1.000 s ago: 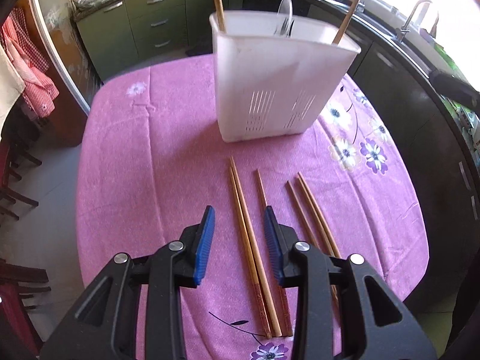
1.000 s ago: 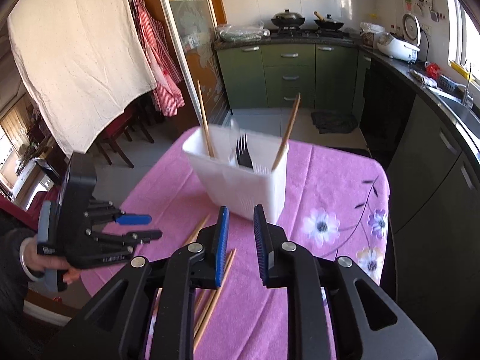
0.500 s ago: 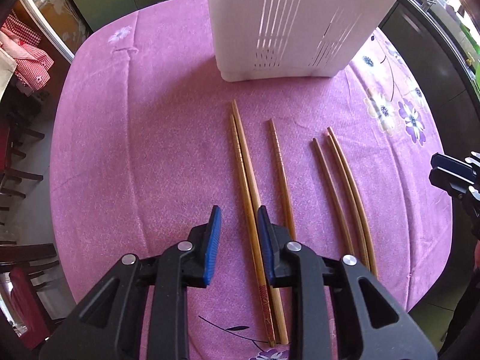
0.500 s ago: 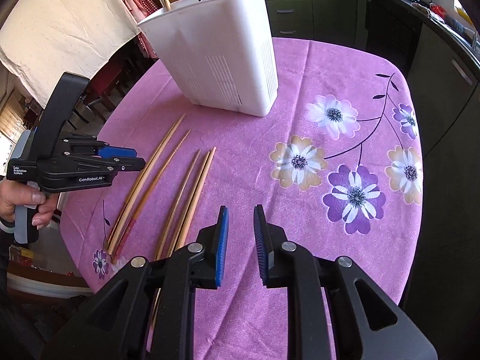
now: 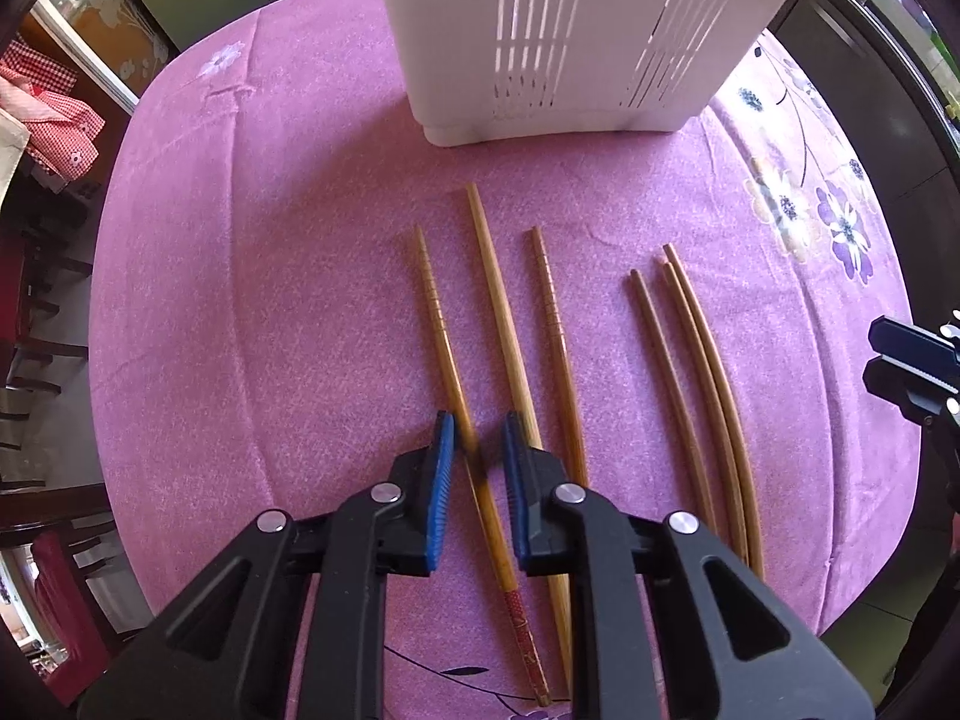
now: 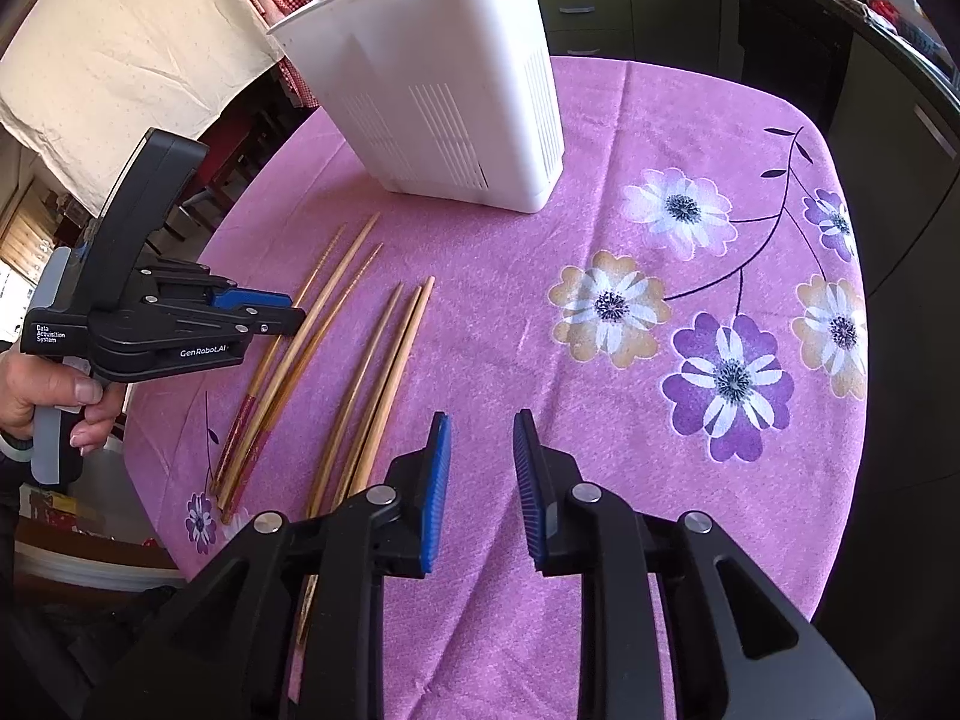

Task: Organize utensils
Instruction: 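Grasp another wooden chopstick with the left gripper while the right gripper grasps one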

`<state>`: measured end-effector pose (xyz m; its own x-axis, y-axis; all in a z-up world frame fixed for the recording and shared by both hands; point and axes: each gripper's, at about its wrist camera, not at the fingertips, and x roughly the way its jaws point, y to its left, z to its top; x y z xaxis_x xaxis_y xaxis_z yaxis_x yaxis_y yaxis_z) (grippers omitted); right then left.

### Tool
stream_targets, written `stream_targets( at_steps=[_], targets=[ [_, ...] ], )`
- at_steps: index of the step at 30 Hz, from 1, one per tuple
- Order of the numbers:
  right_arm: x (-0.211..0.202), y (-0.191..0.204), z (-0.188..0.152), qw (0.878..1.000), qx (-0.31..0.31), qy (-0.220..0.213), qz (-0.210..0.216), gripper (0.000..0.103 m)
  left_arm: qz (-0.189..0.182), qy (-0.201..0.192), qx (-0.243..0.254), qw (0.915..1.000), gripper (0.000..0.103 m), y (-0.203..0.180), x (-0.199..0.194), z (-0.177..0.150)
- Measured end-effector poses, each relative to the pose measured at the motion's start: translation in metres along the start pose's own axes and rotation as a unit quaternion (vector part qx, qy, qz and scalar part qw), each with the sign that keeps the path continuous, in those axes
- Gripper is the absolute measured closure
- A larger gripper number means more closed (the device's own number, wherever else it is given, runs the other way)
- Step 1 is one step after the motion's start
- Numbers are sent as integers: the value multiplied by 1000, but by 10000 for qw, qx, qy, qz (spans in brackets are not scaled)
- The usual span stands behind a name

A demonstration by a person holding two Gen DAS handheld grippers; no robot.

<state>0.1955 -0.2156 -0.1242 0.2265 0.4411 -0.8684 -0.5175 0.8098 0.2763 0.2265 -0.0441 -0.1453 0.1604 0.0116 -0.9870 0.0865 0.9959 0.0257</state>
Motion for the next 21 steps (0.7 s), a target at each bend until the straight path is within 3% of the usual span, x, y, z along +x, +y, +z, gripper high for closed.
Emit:
stream_targets(
  at_steps=[3, 10, 21],
  targets=[
    [2, 0, 1, 10000, -22, 18, 3, 78, 39, 43, 43, 10000, 94, -2, 0, 1],
    [1, 3, 1, 10000, -84, 32, -18, 78, 54, 68, -81, 9999, 96, 15, -1, 0],
    [18, 17, 13, 9993, -203, 311, -22, 78, -40, -1022, 31, 9948, 97, 29, -71, -20]
  ],
)
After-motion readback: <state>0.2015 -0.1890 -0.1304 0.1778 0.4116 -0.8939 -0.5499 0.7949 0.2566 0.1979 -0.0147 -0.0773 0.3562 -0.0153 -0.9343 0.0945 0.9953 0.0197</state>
